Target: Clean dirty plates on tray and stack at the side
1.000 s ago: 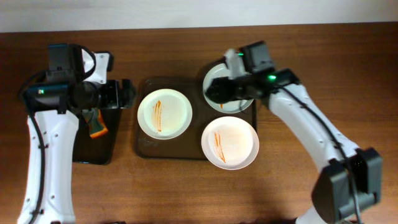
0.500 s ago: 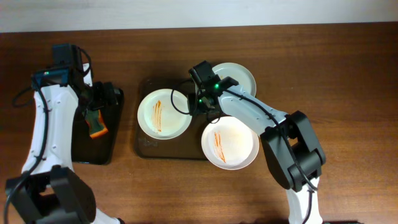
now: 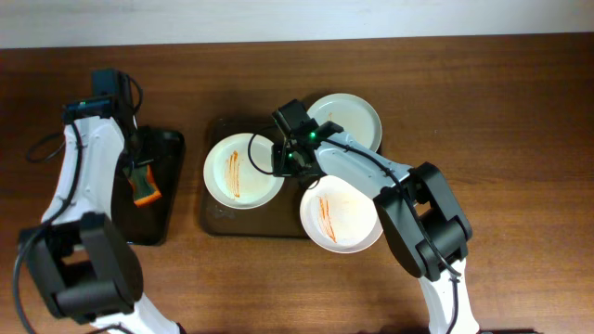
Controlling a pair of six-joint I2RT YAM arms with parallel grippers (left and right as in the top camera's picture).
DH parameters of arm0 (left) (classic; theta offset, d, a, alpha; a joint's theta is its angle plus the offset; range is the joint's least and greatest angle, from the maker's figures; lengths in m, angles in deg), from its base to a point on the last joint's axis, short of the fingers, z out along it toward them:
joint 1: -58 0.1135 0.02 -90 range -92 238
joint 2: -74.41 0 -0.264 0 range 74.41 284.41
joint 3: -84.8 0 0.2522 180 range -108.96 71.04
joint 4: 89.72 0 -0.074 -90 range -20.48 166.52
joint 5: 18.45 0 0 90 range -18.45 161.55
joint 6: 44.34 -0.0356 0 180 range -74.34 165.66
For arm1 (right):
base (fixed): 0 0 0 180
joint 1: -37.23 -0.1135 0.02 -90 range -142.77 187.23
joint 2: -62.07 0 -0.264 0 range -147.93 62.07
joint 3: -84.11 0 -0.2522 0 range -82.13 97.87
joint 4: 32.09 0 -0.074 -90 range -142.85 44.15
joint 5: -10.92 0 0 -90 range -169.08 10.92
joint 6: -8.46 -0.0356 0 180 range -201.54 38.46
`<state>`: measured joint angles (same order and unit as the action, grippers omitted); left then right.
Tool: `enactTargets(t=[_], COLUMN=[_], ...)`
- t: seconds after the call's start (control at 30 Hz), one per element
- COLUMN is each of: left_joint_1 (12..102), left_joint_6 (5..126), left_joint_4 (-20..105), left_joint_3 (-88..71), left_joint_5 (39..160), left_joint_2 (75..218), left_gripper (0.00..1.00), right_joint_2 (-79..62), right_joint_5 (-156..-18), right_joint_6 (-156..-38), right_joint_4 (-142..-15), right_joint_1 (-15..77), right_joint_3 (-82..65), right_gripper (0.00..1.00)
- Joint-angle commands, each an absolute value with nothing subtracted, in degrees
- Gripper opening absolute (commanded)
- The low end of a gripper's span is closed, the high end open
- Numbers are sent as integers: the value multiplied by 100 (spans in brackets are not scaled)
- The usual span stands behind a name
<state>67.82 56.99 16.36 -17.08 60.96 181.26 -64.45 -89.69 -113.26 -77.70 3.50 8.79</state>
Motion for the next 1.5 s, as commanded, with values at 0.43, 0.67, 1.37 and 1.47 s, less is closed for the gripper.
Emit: enactTargets(t=[0.43,0.67,1.37,1.47], left_joint_1=[7307,7307,5342,5062], left_joint_6=[5669,5391,4801,4803], left_joint_4=[2051,1513,4226,4025], left_joint_3=[-1786,-2282,-398,-398], left_joint_5=[6671,6931,8424,8817], left_joint_2=[20012,19146,19092,19356], left_gripper=[9,0,0,0], right_joint_2=[-6690,-6690,-6688,-6688], right_joint_5=[-8998,-9000,-9776,-9776], right_joint_6=[-11333,-11335,-11182,-11180], right_joint_4=[-7797,-7790,-7880,-7884], right_joint_1=[312,312,577,577], right_joint_3=[883,885,885,885], right_gripper=[4,4,4,4])
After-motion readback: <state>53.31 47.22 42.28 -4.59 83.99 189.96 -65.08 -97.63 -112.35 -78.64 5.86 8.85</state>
